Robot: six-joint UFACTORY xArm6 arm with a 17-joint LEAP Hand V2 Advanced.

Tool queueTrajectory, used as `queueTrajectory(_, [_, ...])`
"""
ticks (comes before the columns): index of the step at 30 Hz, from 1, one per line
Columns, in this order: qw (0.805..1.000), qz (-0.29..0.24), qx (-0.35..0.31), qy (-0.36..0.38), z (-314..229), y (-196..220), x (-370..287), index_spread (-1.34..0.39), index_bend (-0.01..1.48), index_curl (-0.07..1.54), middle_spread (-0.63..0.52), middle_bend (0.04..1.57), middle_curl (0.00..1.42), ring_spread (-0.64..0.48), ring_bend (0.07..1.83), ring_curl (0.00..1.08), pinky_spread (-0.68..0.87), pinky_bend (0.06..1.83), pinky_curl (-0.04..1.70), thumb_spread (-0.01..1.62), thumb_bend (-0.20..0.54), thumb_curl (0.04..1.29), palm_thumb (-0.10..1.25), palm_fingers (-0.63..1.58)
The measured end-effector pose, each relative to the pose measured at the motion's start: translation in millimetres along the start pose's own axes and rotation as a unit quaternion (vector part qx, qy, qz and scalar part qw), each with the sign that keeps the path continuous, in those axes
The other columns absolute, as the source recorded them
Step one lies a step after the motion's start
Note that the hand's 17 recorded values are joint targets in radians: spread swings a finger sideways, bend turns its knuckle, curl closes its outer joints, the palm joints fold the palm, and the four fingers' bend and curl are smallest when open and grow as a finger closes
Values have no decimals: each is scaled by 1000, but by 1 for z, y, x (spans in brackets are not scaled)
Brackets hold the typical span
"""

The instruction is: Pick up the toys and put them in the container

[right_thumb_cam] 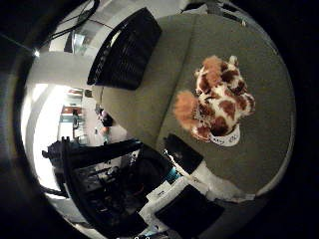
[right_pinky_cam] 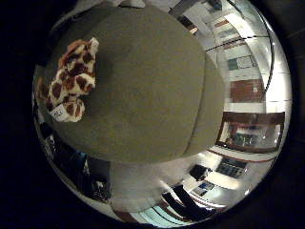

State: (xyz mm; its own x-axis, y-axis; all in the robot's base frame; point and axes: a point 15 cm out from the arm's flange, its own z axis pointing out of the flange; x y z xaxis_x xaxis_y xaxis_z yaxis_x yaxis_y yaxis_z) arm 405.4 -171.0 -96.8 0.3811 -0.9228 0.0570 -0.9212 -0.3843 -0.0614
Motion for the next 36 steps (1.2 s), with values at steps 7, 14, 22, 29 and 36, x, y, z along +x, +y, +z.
queueTrajectory(7, [1000,-13,-11,-13,29,-7,-13,-399,176,315,77,190,301,206,297,241,468,703,6,1074,-24,318,544,183])
queueTrajectory(14, [1000,-16,-14,-17,52,-18,-13,-401,176,312,77,191,302,210,296,244,467,708,-1,1073,-24,318,544,193])
queueTrajectory(22, [1000,-14,-16,-19,74,-25,-9,-387,171,309,62,208,309,214,350,252,485,725,-5,1058,-22,322,560,292])
queueTrajectory(29, [999,-14,-20,-23,80,-21,-13,-345,174,300,-87,344,351,-21,593,278,365,798,-13,1051,-16,329,605,709])
queueTrajectory(36, [1000,-14,8,6,62,-36,9,-421,606,556,-222,887,604,-242,1091,498,-262,1292,209,1038,-9,383,777,1349])
